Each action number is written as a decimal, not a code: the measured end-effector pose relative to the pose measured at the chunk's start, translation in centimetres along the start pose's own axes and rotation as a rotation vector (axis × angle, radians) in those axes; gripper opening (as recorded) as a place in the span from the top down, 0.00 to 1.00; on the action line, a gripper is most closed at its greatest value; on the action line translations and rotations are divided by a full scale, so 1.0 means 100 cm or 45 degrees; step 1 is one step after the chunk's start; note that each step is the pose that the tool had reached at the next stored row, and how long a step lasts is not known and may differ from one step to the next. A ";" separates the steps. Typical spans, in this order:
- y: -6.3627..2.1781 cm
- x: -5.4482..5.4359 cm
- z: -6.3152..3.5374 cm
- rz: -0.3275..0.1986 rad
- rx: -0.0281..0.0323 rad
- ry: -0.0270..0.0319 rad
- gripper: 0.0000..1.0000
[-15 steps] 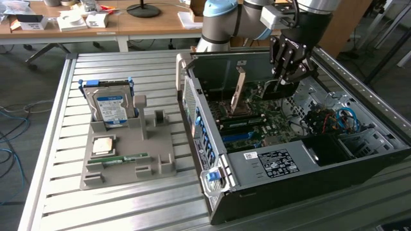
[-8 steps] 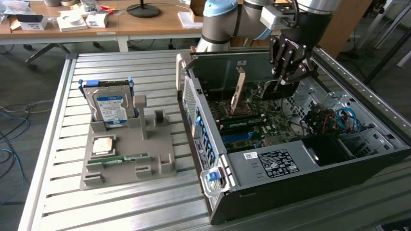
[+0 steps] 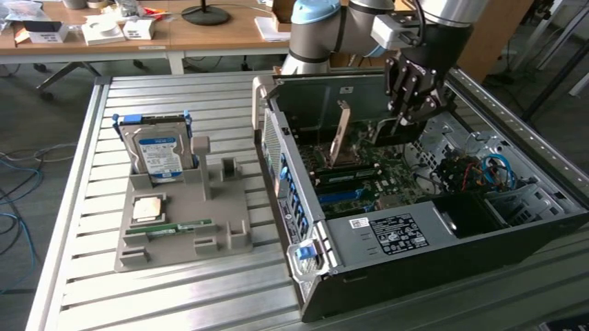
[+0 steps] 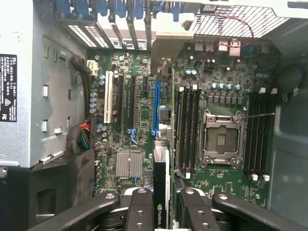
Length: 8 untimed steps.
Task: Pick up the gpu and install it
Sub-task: 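Insert the gpu into the slot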
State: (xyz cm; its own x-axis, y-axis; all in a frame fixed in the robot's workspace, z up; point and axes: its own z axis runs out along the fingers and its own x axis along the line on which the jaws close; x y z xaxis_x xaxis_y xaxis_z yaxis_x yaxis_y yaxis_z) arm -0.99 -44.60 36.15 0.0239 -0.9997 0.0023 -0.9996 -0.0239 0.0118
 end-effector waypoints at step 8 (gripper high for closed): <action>0.0001 0.000 0.0080 0.000 0.0000 0.0001 0.74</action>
State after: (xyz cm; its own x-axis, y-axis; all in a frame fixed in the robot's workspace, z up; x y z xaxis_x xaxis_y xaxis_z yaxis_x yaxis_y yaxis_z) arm -1.01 -44.60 35.34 0.0239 -0.9997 0.0025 -0.9996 -0.0239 0.0118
